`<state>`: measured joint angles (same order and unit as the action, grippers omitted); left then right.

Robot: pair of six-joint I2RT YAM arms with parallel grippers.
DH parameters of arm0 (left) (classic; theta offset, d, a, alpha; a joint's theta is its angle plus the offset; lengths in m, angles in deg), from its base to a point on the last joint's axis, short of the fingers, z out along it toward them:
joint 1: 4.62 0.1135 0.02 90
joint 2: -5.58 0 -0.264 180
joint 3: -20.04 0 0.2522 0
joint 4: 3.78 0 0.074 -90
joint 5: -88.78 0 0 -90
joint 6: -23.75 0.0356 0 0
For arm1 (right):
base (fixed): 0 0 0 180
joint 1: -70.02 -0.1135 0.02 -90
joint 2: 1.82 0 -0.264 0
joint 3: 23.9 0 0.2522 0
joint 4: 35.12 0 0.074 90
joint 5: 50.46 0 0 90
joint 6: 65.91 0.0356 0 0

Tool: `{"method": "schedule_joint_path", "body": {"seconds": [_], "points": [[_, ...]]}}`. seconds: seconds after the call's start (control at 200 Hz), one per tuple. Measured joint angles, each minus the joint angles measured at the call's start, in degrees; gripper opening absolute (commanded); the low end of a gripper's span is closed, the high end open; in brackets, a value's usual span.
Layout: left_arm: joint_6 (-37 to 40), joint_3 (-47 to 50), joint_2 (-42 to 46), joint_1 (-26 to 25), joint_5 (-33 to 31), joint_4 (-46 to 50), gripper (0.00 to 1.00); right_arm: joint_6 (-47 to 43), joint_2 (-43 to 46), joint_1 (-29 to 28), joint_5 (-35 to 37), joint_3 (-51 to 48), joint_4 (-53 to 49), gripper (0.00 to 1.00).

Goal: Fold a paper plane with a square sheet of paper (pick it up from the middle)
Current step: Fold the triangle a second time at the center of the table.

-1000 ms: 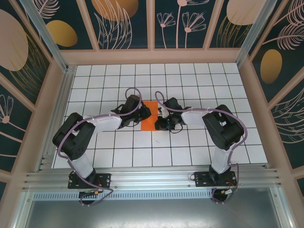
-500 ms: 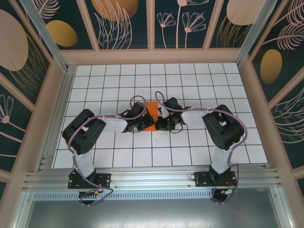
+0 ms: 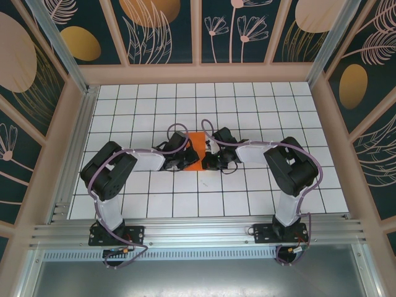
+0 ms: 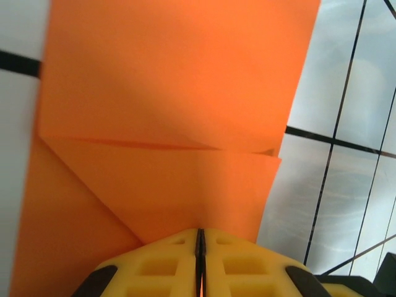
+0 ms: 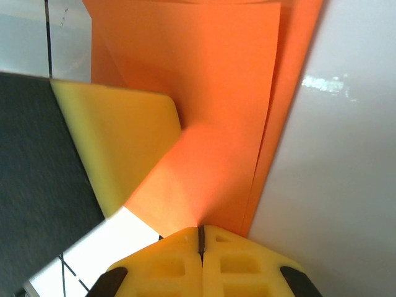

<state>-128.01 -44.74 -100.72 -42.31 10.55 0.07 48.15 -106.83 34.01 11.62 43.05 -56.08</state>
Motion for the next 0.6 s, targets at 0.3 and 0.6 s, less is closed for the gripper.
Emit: {"method": "schedule_joint_path", "body": {"seconds": [0.3,0.6], "points": [[2.6,-2.7,-0.7,5.2,-0.4,4.5,0.13,-1.0,0.4,-0.5,1.4,-0.2,0.1,0.00],[4.6,-6.6,-2.0,5.6,-0.2,10.3,0.12,-1.2,0.8,-0.7,1.9,-0.6,0.4,0.00]]}}
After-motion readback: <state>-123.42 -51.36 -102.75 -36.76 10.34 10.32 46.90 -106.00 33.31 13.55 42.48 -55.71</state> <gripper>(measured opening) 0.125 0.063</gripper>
